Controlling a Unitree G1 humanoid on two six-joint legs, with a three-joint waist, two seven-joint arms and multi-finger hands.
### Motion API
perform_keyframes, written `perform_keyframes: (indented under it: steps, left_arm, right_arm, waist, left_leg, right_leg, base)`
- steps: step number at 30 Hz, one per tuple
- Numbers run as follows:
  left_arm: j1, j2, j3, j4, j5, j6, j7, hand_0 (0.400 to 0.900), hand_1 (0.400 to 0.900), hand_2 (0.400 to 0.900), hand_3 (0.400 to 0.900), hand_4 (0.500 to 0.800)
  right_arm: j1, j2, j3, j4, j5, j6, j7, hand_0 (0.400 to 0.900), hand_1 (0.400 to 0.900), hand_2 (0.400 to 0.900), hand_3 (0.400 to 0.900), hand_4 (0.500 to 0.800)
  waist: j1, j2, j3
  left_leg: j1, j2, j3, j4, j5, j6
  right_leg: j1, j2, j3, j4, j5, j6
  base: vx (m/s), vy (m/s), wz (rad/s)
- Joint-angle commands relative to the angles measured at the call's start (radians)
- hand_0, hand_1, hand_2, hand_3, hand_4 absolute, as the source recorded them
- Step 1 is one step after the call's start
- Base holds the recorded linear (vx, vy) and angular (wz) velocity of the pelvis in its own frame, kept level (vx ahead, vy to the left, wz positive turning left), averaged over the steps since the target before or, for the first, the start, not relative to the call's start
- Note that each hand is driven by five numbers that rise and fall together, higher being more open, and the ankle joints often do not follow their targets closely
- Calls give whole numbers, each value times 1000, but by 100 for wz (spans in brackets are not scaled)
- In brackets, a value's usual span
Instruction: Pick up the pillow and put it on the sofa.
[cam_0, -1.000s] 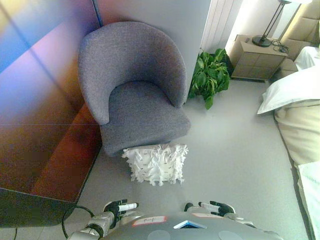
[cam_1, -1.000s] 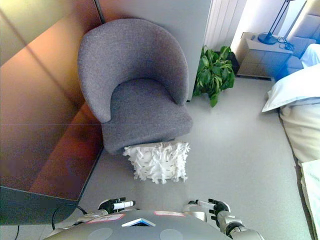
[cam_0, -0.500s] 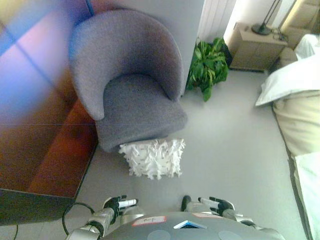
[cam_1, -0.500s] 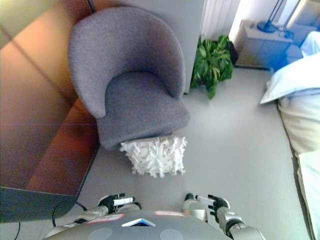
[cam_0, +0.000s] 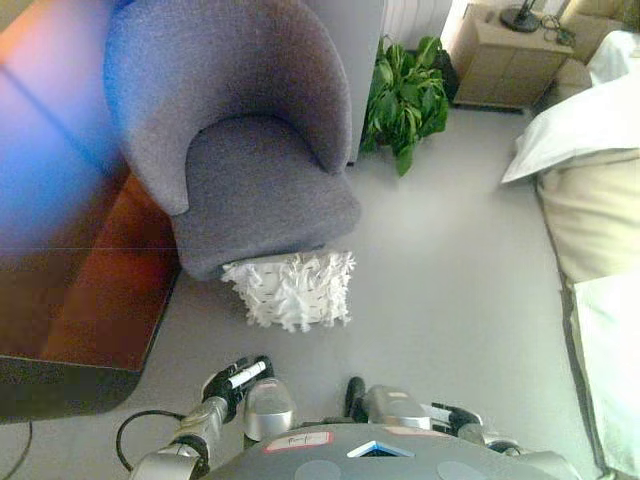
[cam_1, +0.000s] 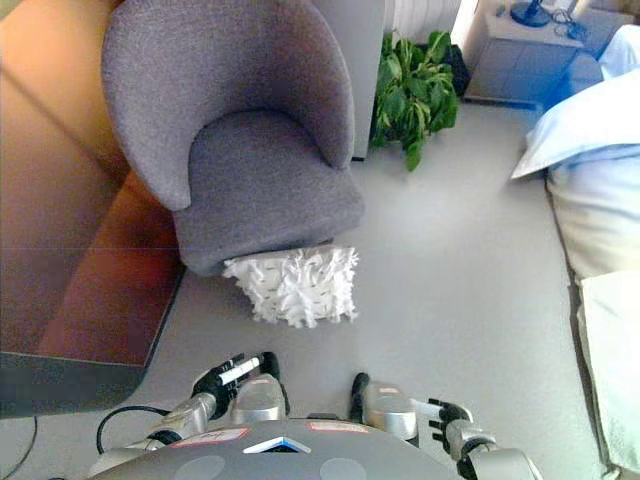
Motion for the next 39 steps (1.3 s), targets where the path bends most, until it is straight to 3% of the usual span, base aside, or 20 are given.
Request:
perform_keyframes:
  steps: [1,3,4,5,7,8,11,13,15,18,20,21,24,26,28,31,35,39]
  left_arm:
    - [36,-2,-5,-28,-34,-24,6,900,900,900,900,800]
    - [38,6,-10,-17,-7,-21,16,900,900,900,900,800]
    - [40,14,-7,-23,18,-11,27,900,900,900,900,800]
    - [41,19,-2,-20,35,-25,27,900,900,900,900,800]
    - [29,29,-13,-35,24,-32,24,900,900,900,900,800]
    - [13,35,-15,-44,35,-23,14,900,900,900,900,800]
    - [2,41,-30,-46,65,-26,7,900,900,900,900,800]
    - [2,53,-45,-53,89,-22,-2,900,900,900,900,800]
    - [-7,69,-59,-58,97,-14,3,900,900,900,900,800]
    - [-53,101,-69,-66,72,2,5,900,900,900,900,800]
    - [-103,125,-84,-74,38,0,3,900,900,900,900,800]
    - [-128,134,-93,-79,24,-4,5,900,900,900,900,800]
    - [-183,164,-115,-98,-13,-9,30,900,900,900,900,800]
    - [-177,168,-107,-113,-21,-15,42,900,900,900,900,800]
    - [-145,161,-107,-140,-10,-6,51,900,900,900,900,800]
    - [-85,154,-78,-147,-4,-18,41,900,900,900,900,800]
    - [-85,141,-89,-111,28,-65,5,900,900,900,900,800]
    - [-127,142,-131,-119,7,-93,-4,900,900,900,900,800]
  right_arm:
    - [2,-17,6,-16,-4,-57,30,900,900,900,900,800]
    - [-19,-4,9,-34,14,-62,30,900,900,900,900,800]
    - [-27,-1,11,-49,26,-54,34,900,900,900,900,800]
    - [-30,5,7,-62,15,-55,42,900,900,900,900,800]
    - [-38,14,20,-78,5,-70,47,900,900,900,900,800]
    - [-49,20,20,-91,-13,-76,43,900,900,900,900,800]
    - [-65,20,13,-120,-6,-78,16,900,900,900,900,800]
    - [-68,17,10,-137,-28,-83,-4,900,900,900,900,800]
    - [-71,14,24,-154,-33,-94,-11,900,900,900,900,800]
    - [-99,7,62,-173,-56,-95,-7,900,900,900,900,800]
    - [-138,-1,90,-182,-26,-91,-7,900,900,900,900,800]
    - [-159,-6,96,-186,-38,-91,-24,900,900,900,900,800]
    - [-220,-7,117,-195,-89,-42,-85,900,900,900,900,800]
    - [-235,-9,121,-195,-143,-24,-102,900,900,900,900,800]
    - [-227,-18,144,-204,-230,-7,-132,900,900,900,900,800]
    - [-214,-33,214,-234,-397,-13,-168,900,900,900,900,800]
    - [-247,-61,271,-239,-518,-30,-252,900,900,900,900,800]
    - [-356,-95,312,-257,-542,-8,-303,900,900,900,900,800]
  waist:
    - [12,13,-52]
    - [45,4,-61]
    - [51,-10,-63]
    - [63,-20,-70]
    - [69,-28,-82]
    - [71,-47,-89]
    - [96,-57,-109]
    - [89,-67,-114]
    - [80,-67,-109]
    - [73,-55,-86]
    - [63,-57,-49]
    - [52,-63,-28]
    - [27,-68,20]
    - [35,-79,33]
    - [38,-83,32]
    - [54,-88,32]
    - [75,-77,35]
    - [89,-41,81]
  left_leg:
    - [-122,-8,67,-70,137,21]
    - [-140,-30,8,-51,149,32]
    - [-166,-30,13,44,108,52]
    - [-201,-34,-16,123,112,49]
    - [-222,-13,-6,195,88,61]
    - [-206,-32,-7,207,50,85]
    - [-195,-82,-42,225,-8,138]
    - [-175,-107,-43,215,-40,160]
    - [-155,-122,-57,217,-71,173]
    - [-142,-88,-55,232,-70,148]
    - [-142,-58,-63,254,-78,118]
    - [-130,-44,-82,262,-104,93]
    - [-133,20,-118,299,-164,81]
    - [-156,58,-147,384,-202,72]
    - [-198,96,-213,481,-233,60]
    - [-153,150,-227,444,-201,19]
    - [-136,137,-269,347,-142,-8]
    - [-177,106,-311,314,-104,-23]
  right_leg:
    - [278,-33,-58,-7,-165,103]
    - [304,-58,-27,37,-212,117]
    - [318,-69,-28,49,-213,116]
    - [336,-77,-26,45,-217,126]
    - [338,-98,-26,56,-208,138]
    - [342,-138,-40,74,-161,163]
    - [320,-200,-30,160,-1,187]
    - [272,-212,-8,223,85,194]
    - [200,-218,-13,217,92,186]
    - [105,-230,-66,103,71,172]
    - [-22,-270,-66,1,174,183]
    - [-87,-305,-51,-59,250,204]
    - [-254,-378,-31,-137,370,219]
    - [-262,-386,-39,-87,336,221]
    - [-243,-374,-9,-9,290,230]
    - [-225,-353,-24,78,218,255]
    - [-227,-355,-43,64,210,269]
    - [-288,-390,-48,93,222,277]
  base:
    - [515,306,-1]
    - [601,328,-14]
    - [603,300,-8]
    - [480,262,10]
    - [433,278,27]
    - [439,328,30]
    - [393,265,14]
    - [382,172,20]
    - [267,17,8]
    - [45,-218,-4]
    - [-69,-338,25]
    - [-1,-334,49]
    - [56,-503,77]
    - [204,-477,55]
    - [274,-408,59]
    - [267,-217,26]
    - [130,-118,40]
    - [-62,0,35]
